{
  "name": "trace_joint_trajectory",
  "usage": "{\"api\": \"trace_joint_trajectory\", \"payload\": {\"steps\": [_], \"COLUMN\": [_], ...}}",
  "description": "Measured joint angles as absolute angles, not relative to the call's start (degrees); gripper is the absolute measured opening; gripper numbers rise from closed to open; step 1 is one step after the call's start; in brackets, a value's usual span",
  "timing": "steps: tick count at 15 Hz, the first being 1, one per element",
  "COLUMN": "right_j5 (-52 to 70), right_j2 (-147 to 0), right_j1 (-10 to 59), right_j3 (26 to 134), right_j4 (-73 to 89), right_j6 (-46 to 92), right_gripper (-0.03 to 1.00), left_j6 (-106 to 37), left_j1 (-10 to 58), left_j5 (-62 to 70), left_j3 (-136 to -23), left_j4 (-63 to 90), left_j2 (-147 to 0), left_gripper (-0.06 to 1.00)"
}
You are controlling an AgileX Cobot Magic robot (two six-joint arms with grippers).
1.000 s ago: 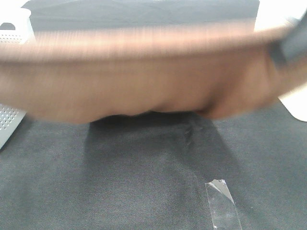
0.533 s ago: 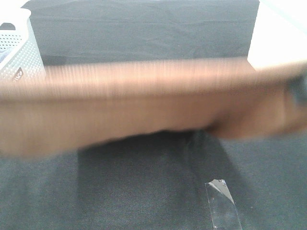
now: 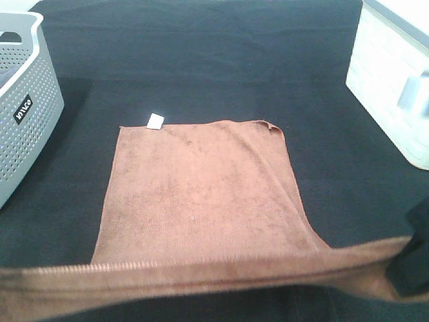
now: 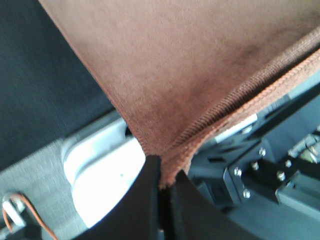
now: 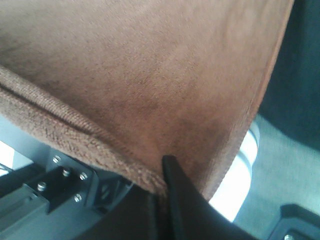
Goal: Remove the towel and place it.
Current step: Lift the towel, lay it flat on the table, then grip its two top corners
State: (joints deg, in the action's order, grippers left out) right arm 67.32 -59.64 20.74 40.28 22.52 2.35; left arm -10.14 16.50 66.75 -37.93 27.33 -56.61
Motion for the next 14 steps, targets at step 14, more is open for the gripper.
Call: {"api": "trace_joint_trajectory", "payload": {"steps": [14], "right_j5": [56.49], "right_j2": [-85.03], "right_j1": [20.57], "right_j3": [38.33], "right_j4": [23.03], "right_j6": [7.68], "right_gripper": [0.00], "left_j6": [-18.39], "left_j1": [16.33], "left_j5": [65.78], "left_j3": [-37.53], "left_j4": [27.56], "left_j2": [-78.15], "left_gripper": [0.00]}}
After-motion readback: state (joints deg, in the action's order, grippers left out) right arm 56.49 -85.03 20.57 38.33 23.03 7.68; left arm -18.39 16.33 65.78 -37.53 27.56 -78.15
